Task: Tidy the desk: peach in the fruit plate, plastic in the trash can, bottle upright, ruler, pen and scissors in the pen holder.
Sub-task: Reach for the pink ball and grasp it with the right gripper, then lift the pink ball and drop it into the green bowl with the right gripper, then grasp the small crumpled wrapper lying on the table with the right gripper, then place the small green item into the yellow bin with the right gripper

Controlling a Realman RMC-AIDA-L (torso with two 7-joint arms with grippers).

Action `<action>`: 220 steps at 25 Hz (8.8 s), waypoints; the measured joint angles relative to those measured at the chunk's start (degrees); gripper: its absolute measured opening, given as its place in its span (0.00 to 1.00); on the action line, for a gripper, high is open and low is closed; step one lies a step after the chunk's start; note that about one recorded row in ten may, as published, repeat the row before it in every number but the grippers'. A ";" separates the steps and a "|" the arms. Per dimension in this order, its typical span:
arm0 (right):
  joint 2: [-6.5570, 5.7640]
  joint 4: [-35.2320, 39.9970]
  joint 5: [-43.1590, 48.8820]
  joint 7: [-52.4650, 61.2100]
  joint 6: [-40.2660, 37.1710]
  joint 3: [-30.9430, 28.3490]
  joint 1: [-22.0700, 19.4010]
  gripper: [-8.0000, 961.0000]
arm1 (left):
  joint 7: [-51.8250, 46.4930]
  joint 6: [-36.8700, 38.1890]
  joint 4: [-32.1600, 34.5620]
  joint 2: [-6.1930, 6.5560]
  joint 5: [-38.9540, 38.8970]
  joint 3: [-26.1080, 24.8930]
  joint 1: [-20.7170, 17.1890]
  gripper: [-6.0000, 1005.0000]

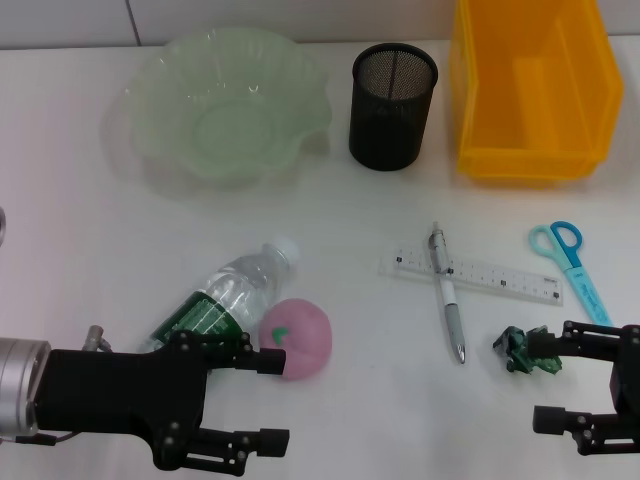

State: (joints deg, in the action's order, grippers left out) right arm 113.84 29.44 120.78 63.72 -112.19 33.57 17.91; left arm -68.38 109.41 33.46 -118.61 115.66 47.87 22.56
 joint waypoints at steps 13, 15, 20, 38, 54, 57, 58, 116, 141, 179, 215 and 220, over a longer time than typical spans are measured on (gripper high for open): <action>0.61 1.56 0.02 3.33 -1.10 -0.01 1.72 0.82 | 0.23 -0.18 0.03 -0.05 -0.46 0.12 0.12 0.78; 1.02 6.29 -0.23 9.46 -3.43 -0.06 2.97 0.82 | 0.23 -0.18 0.03 -0.05 -0.46 0.12 0.12 0.78; 3.87 22.39 -0.54 25.56 -5.98 0.78 5.97 0.82 | 0.58 0.06 0.05 -0.02 -0.70 -0.71 0.17 0.78; 5.48 46.58 14.05 72.87 7.09 39.92 22.43 0.82 | 0.78 0.45 0.65 0.41 -1.29 -2.87 -0.67 0.78; 5.78 38.08 8.93 76.12 21.75 54.77 25.43 0.82 | 0.80 0.32 0.64 0.40 -1.42 -2.87 -0.47 0.78; 5.80 36.57 8.90 76.58 24.78 57.74 25.72 0.81 | 0.80 0.28 0.64 0.40 -1.42 -2.87 -0.47 0.78; 5.84 36.11 8.67 76.79 26.99 60.00 25.69 0.81 | 0.80 0.25 0.64 0.40 -1.42 -2.87 -0.53 0.78; 5.49 18.67 -9.20 57.95 57.38 35.76 36.05 0.11 | 1.68 0.11 0.48 0.40 -1.41 -3.76 -1.83 0.78; 0.81 33.26 -0.81 60.72 30.06 35.59 31.14 0.80 | 2.38 -0.80 0.20 0.49 -1.39 -4.45 -1.92 0.78; 5.93 44.30 32.13 63.28 11.39 52.13 18.32 0.78 | 3.61 -1.97 0.11 0.32 -1.40 -4.62 -0.76 0.78; 5.46 55.79 31.19 58.61 8.04 35.36 17.40 0.17 | 3.70 -2.37 0.02 0.31 -1.40 -4.63 -1.12 0.78; 5.34 58.20 28.97 59.21 18.27 21.76 18.58 0.20 | 3.70 -2.36 0.03 0.31 -1.39 -4.60 -1.19 0.78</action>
State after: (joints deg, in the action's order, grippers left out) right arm 119.18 87.64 149.74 122.93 -93.92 55.33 36.48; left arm -64.68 107.06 33.49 -118.29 114.27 43.27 21.38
